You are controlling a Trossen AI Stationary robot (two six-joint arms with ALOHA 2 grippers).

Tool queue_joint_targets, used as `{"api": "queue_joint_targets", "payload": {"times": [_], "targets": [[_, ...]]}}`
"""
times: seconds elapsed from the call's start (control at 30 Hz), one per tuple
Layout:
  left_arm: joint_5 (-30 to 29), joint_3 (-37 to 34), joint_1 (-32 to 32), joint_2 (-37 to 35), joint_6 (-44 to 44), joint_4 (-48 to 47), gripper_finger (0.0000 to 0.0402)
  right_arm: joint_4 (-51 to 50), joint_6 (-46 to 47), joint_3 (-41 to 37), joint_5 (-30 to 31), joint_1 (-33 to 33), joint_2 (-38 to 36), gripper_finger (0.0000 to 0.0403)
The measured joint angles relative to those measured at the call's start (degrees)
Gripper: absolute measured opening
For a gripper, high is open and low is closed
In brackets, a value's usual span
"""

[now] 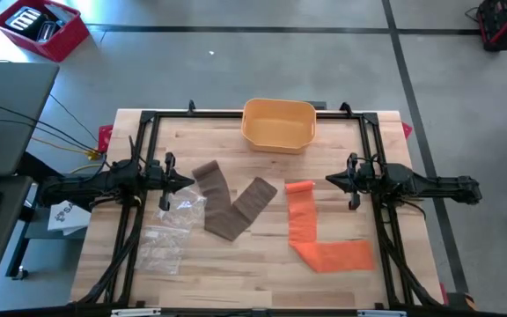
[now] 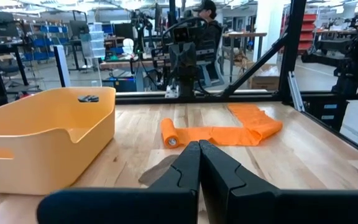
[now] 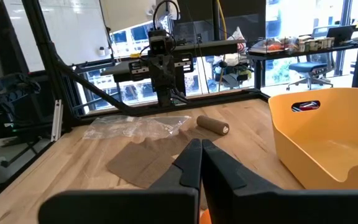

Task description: Roll bandage

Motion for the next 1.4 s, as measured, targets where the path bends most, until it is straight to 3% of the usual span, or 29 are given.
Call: {"api": "queue_joint_targets", "payload": {"times": [0.13, 0.27, 0.6, 0.7, 0.83, 0.9, 1.03, 1.17, 1.4], "targets": [[0.0, 0.0, 0.0, 0.1, 0.0, 0.0, 0.0001, 0.0, 0.0, 0.0, 0.2, 0.0, 0.0, 0.0], [0.0, 0.0, 0.0, 0.1, 0.0, 0.0, 0.0001, 0.9, -3.7, 0.0, 6.2, -0.4, 0.0, 0.0], [0.0, 0.0, 0.0, 0.1, 0.0, 0.0, 0.0001, 1.1, -9.9, 0.0, 6.0, -0.4, 0.0, 0.0], [0.0, 0.0, 0.0, 0.1, 3.4, 0.0, 0.0001, 2.9, 6.8, 0.0, 1.0, -0.3, 0.1, 0.0], [-0.1, 0.0, 0.0, 0.1, 6.4, 0.0, 0.0001, 15.8, 21.8, 0.0, 3.8, -0.3, 0.7, 0.0], [-0.1, 0.0, 0.0, 0.1, 5.9, 0.0, 0.0001, 23.8, 23.9, 0.0, 3.0, -0.3, 1.4, 0.0], [-0.1, 0.0, 0.0, 0.1, 5.6, 0.1, 0.0001, 26.8, 21.3, 0.0, -5.7, 0.2, 5.6, 0.0], [-1.2, 0.0, 0.0, 0.1, 5.3, 0.3, 0.0001, 26.7, 18.9, 1.2, -4.3, 0.1, 12.7, 0.0], [-1.4, 0.0, 0.0, 0.1, -0.7, 1.4, 0.0001, 24.6, 12.0, 8.4, -8.5, -0.6, 24.7, 0.0]]}}
